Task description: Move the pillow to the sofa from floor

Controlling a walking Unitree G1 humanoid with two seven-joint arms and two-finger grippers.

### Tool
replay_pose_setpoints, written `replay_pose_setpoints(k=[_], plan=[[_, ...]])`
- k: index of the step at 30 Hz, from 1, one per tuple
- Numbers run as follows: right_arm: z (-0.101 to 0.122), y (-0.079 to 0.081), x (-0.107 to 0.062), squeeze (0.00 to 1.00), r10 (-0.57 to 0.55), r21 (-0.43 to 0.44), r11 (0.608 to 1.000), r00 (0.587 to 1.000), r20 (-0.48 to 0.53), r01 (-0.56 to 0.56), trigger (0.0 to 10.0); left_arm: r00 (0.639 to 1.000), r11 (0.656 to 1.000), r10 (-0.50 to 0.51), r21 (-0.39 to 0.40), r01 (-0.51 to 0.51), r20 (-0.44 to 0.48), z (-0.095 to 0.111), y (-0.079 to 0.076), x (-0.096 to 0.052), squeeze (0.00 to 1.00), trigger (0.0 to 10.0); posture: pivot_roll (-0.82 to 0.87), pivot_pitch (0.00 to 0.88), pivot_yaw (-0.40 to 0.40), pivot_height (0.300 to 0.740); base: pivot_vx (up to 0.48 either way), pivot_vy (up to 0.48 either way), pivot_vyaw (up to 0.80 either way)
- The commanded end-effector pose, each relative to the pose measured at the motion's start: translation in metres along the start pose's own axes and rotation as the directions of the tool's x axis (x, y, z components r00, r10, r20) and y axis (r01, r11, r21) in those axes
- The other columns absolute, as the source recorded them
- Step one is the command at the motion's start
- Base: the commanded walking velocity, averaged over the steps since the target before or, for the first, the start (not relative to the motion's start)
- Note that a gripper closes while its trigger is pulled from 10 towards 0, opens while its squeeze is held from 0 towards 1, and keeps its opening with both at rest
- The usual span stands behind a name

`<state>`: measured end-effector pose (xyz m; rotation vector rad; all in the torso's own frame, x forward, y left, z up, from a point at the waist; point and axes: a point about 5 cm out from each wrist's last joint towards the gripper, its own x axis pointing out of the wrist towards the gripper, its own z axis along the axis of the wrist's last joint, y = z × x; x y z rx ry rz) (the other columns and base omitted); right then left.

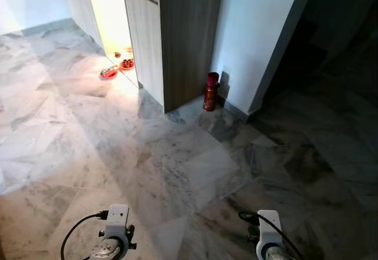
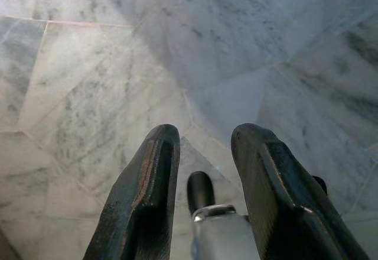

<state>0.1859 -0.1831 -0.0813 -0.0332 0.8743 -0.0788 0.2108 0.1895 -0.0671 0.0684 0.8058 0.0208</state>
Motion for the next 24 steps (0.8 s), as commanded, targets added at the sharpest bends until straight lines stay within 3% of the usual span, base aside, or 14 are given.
replay_pose_setpoints(k=[1,24], plan=[[0.0005,0.0011,0.0002,0.0,0.003,0.012,1.0,1.0,0.0,-0.003,10.0,1.0,1.0,0.002,0.007,-0.002,-0.028,-0.0071,0.0021,-0.0016,0.0,10.0,0.04,0.0,-0.057,0.74,0.0,0.0,0.0],[0.0004,0.0019,0.0003,0.0,0.002,0.012,1.0,1.0,-0.004,-0.002,10.0,1.0,1.0,0.003,0.009,-0.003,-0.029,-0.0073,0.0025,-0.0017,0.0,10.0,0.04,0.0,-0.054,0.74,0.0,0.0,0.0]])
